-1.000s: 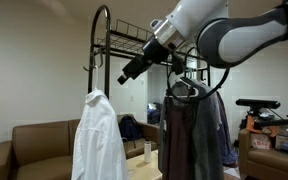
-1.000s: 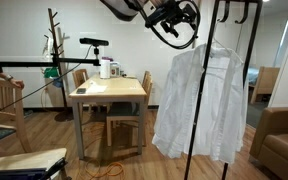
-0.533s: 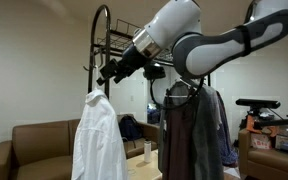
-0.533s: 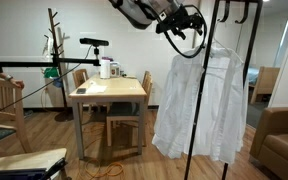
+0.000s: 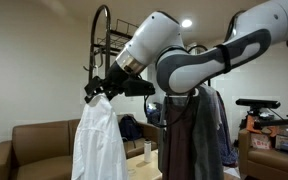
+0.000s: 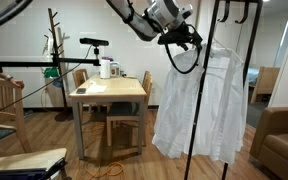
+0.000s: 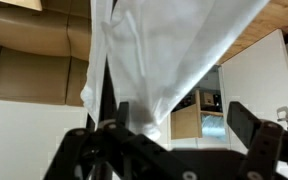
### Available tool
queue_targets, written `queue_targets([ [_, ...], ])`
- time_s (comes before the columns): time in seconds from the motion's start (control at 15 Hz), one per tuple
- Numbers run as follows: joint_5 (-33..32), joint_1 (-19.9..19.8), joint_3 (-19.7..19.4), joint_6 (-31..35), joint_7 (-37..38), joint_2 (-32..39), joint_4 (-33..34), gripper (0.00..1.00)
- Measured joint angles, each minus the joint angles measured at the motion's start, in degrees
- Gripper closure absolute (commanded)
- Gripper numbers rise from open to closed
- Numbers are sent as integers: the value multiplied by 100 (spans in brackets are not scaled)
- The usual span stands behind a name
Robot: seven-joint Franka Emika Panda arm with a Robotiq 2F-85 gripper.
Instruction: Hang the white shirt closer to the brown top
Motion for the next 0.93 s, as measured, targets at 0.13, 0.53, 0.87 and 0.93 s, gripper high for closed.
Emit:
queue_targets([
  [0.13, -7, 133, -29, -72, 193, 87, 54, 40],
  [0.53, -42, 351, -298, -119, 820, 88, 125, 80],
  [0.87, -69, 472, -513, -123, 1118, 73, 140, 93],
  [0.93, -74, 495, -553, -138, 1167, 69, 140, 94],
])
